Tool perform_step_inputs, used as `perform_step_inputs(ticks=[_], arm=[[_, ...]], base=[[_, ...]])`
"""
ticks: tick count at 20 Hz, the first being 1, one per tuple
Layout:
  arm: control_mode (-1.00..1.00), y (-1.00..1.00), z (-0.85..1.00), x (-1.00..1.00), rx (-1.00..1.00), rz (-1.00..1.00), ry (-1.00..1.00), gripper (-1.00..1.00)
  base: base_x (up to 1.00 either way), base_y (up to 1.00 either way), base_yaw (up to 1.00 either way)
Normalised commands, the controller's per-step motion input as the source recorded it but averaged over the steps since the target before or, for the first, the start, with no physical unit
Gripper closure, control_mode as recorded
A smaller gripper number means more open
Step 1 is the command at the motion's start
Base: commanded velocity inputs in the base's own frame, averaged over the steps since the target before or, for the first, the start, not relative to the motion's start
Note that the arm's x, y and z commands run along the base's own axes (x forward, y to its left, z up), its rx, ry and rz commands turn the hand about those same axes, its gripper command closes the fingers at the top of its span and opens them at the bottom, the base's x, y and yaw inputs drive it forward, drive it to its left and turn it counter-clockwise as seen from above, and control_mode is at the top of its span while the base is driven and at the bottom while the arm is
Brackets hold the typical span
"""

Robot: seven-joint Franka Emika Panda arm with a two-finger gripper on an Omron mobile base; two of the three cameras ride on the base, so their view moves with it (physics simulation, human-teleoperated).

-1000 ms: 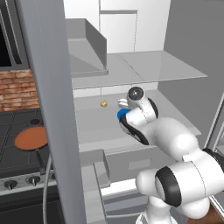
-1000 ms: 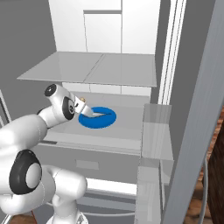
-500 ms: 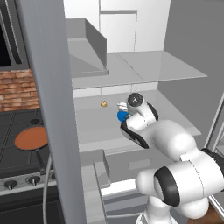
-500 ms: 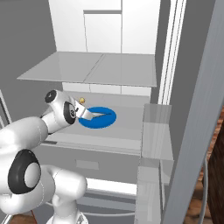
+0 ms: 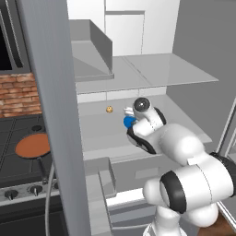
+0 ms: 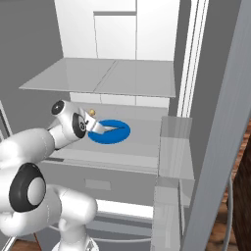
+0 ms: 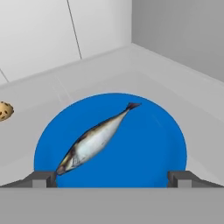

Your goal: Retrieve the fish from the fridge and place it on the saucepan with marinade on the stove.

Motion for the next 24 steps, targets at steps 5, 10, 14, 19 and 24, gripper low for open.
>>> perform_step_inputs(ticks=[5, 10, 14, 19, 24], arm=[[-1.0, 0.01, 0.0, 0.18, 0.0, -0.02, 0.0, -1.0], [-1.0, 0.0, 0.0, 0.17, 0.0, -0.02, 0.0, -1.0], [-1.0, 0.0, 0.0, 0.15, 0.0, -0.02, 0.0, -1.0], [-1.0, 0.0, 0.0, 0.11, 0.0, -0.02, 0.0, -1.0], [-1.0, 0.0, 0.0, 0.05, 0.0, -0.03, 0.0, -1.0]], base=[[0.0, 0.0, 0.0], [0.0, 0.0, 0.0], [0.0, 0.0, 0.0], [0.0, 0.0, 0.0], [0.0, 0.0, 0.0]])
